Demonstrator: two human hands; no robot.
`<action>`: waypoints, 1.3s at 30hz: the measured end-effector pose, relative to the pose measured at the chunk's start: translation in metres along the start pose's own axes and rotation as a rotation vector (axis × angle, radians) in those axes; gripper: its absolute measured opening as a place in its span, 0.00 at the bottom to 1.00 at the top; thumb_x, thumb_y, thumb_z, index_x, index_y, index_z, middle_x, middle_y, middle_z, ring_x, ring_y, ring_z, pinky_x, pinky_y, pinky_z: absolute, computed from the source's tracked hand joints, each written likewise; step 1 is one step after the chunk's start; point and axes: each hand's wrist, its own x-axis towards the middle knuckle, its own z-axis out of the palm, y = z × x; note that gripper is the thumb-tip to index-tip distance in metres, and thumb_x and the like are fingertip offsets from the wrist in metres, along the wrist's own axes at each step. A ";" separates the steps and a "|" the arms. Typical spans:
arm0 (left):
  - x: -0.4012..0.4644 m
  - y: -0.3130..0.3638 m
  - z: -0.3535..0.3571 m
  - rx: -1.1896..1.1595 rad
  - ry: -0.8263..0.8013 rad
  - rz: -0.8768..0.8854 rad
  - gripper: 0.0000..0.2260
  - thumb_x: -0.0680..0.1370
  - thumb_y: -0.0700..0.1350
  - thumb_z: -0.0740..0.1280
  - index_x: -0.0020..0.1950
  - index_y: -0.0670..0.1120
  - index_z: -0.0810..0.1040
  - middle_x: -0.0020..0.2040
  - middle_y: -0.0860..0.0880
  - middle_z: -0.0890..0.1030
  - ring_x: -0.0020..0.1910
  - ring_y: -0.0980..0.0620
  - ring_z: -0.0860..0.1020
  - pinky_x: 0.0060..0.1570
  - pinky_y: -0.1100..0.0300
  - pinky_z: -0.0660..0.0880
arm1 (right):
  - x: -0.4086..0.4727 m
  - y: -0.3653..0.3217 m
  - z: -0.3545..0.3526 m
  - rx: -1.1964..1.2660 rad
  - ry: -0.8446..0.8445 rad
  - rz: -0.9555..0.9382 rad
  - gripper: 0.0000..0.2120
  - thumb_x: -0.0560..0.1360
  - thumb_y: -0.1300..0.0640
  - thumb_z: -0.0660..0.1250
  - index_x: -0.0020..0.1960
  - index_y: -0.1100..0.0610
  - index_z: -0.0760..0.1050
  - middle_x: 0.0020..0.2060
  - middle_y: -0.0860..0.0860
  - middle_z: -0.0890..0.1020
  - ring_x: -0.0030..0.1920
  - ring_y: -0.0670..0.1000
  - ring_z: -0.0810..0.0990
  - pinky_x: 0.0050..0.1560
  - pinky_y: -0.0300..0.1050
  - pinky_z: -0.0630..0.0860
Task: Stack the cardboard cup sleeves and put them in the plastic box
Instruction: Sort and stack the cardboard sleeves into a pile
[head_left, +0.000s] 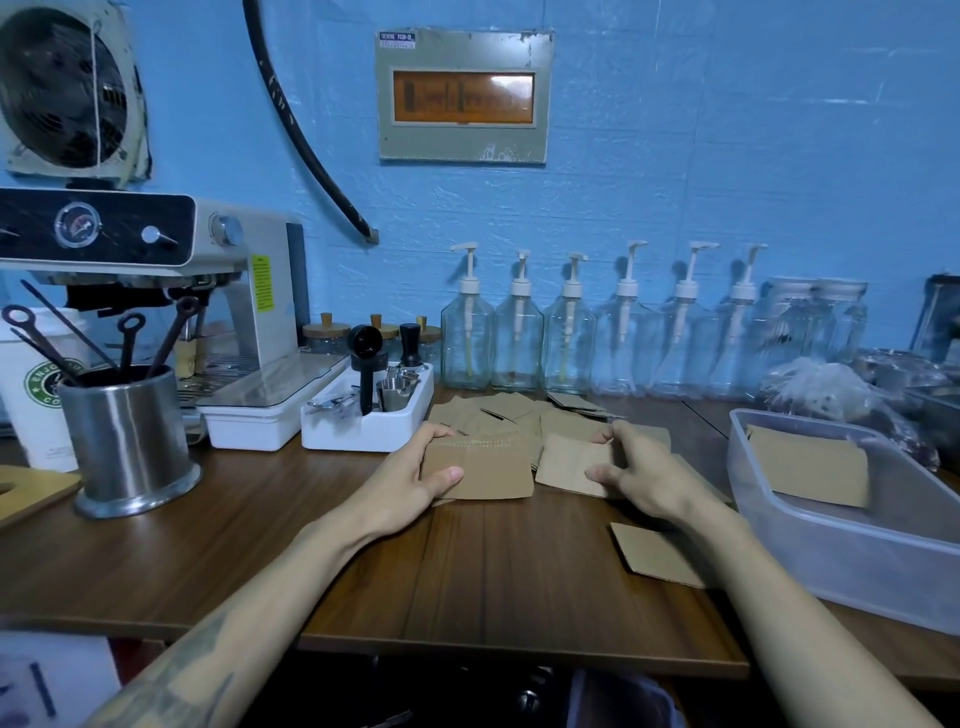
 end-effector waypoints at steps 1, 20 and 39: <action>0.000 0.000 0.000 0.004 0.000 0.006 0.13 0.80 0.49 0.67 0.61 0.60 0.68 0.53 0.50 0.80 0.45 0.62 0.76 0.47 0.70 0.71 | 0.002 0.000 0.000 0.024 0.024 -0.008 0.09 0.78 0.59 0.68 0.56 0.52 0.72 0.53 0.51 0.79 0.53 0.52 0.76 0.46 0.44 0.70; 0.001 0.000 0.001 -0.072 -0.086 -0.021 0.28 0.71 0.47 0.78 0.63 0.56 0.67 0.57 0.54 0.79 0.55 0.57 0.79 0.56 0.60 0.76 | -0.006 -0.044 0.039 0.262 0.124 -0.320 0.08 0.73 0.58 0.74 0.49 0.47 0.81 0.47 0.41 0.79 0.49 0.37 0.75 0.49 0.33 0.67; -0.005 0.009 0.008 -0.070 -0.083 0.063 0.25 0.80 0.50 0.66 0.68 0.68 0.56 0.67 0.56 0.72 0.64 0.55 0.74 0.68 0.53 0.70 | -0.009 -0.043 0.050 0.227 -0.154 -0.322 0.39 0.78 0.52 0.68 0.76 0.33 0.45 0.72 0.40 0.64 0.74 0.45 0.60 0.74 0.51 0.59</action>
